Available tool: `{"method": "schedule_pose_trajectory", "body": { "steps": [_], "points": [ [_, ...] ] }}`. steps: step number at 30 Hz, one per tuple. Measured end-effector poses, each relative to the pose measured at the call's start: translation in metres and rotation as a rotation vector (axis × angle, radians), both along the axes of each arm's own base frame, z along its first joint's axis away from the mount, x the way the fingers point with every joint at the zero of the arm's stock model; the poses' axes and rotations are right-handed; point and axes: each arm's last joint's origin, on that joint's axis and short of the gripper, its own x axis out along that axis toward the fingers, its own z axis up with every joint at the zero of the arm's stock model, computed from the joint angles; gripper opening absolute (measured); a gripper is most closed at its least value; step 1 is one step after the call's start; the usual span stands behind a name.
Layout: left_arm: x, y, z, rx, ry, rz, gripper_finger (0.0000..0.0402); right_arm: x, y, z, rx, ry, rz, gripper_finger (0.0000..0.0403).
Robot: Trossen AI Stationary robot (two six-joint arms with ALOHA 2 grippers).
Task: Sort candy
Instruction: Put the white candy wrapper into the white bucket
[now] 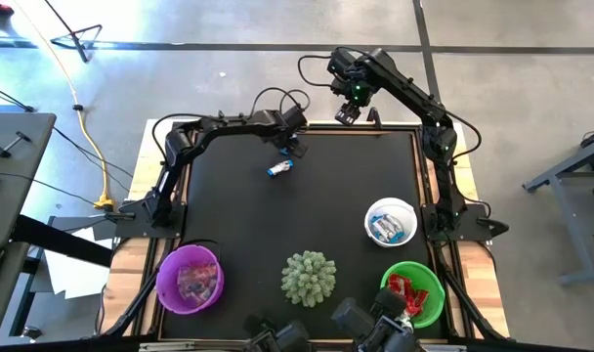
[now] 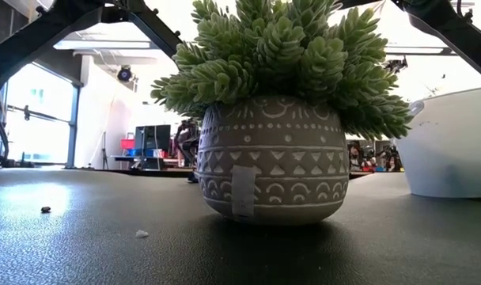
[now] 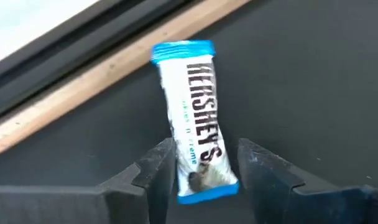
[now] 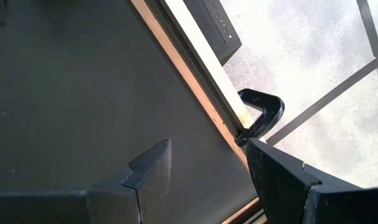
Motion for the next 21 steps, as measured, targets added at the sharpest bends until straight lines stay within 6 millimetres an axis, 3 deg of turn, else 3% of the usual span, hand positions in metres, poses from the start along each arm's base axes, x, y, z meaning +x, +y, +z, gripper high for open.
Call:
{"method": "schedule_pose_trajectory", "body": {
  "steps": [15, 21],
  "points": [
    [0.0027, -0.0025, -0.0033, -0.114, -0.076, 0.004, 0.0016, 0.0000, 0.0000, 0.0000, 0.000, 0.000, 0.000, 0.0206],
    [0.0025, -0.0026, -0.0027, -0.121, -0.083, 0.026, 0.0005, 0.0000, 0.0000, 0.0000, 0.000, 0.000, 0.000, 0.0206]
  ]
}}
